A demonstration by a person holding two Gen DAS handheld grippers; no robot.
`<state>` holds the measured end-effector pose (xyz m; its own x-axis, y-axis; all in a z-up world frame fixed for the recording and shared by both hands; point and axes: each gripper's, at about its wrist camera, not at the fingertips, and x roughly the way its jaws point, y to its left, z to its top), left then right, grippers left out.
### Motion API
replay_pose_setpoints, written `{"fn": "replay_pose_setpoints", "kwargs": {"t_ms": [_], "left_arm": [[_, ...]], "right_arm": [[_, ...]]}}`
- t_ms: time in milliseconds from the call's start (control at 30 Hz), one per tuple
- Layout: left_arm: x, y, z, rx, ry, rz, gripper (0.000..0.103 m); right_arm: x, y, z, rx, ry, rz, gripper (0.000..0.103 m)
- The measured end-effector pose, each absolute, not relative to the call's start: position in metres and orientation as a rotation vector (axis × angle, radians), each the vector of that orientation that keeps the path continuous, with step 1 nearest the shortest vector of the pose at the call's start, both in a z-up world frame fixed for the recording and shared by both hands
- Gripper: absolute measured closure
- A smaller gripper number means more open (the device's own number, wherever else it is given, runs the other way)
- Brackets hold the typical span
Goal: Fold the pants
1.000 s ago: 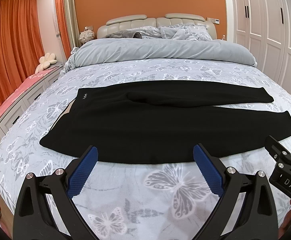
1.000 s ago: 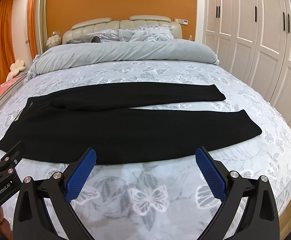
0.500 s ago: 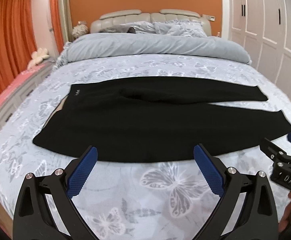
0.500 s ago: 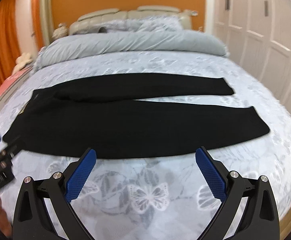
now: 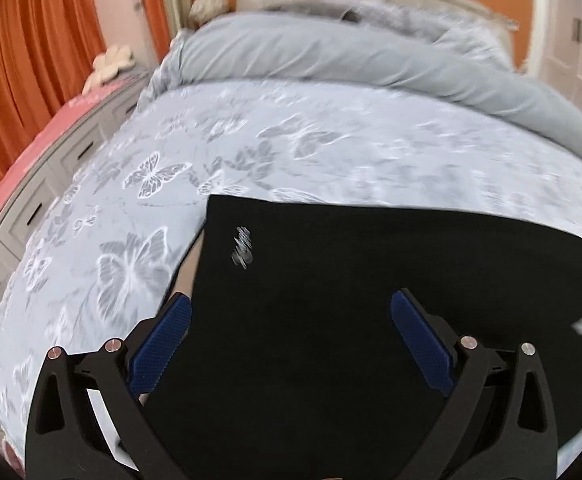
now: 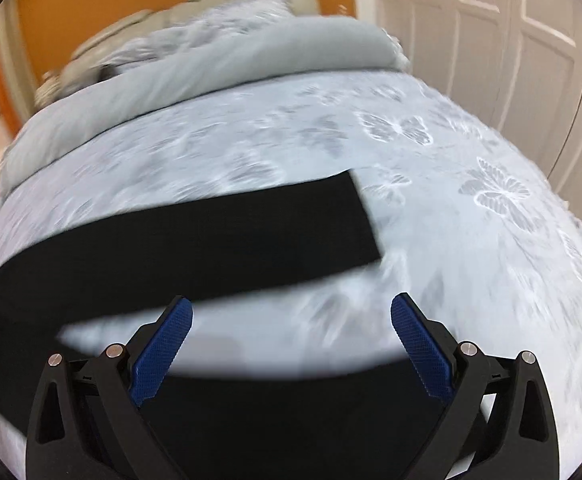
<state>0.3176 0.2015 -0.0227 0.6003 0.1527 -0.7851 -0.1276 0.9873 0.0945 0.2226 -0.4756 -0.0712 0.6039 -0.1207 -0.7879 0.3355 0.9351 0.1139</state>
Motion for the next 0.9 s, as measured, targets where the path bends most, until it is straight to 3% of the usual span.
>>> {"fn": "replay_pose_setpoints", "kwargs": {"t_ms": [267,467,500,533,567,600,633,667,700,900], "left_arm": [[0.434,0.255,-0.092,-0.146,1.008,0.254,0.005],[0.452,0.258,-0.117,-0.151,1.015,0.251,0.005],[0.453,0.256,-0.117,-0.132,1.016,0.253,0.016],[0.453,0.256,-0.115,-0.117,1.01,0.279,0.043],[0.453,0.257,-0.113,-0.112,1.005,0.294,0.052],[0.453,0.261,-0.108,-0.166,1.004,0.251,0.077],[0.454,0.265,-0.103,-0.227,1.002,0.221,0.088],[0.451,0.267,-0.095,-0.254,0.986,0.233,0.091],[0.446,0.265,-0.084,-0.231,0.957,0.258,0.103],[0.392,0.27,-0.016,-0.253,0.847,0.176,0.103]], "right_arm": [[0.327,-0.537,-0.119,0.3,0.956,-0.316,0.005],[0.356,-0.526,-0.14,0.227,0.971,-0.26,0.007],[0.356,-0.522,-0.141,0.212,0.958,-0.248,0.017],[0.353,-0.52,-0.138,0.218,0.94,-0.243,0.022],[0.351,-0.521,-0.136,0.228,0.925,-0.244,0.042],[0.348,-0.523,-0.132,0.25,0.906,-0.241,0.082],[0.344,-0.526,-0.127,0.293,0.895,-0.217,0.089],[0.341,-0.526,-0.121,0.296,0.878,-0.218,0.089],[0.336,-0.522,-0.111,0.27,0.855,-0.221,0.09],[0.283,-0.507,-0.034,0.243,0.719,-0.159,0.093]]}}
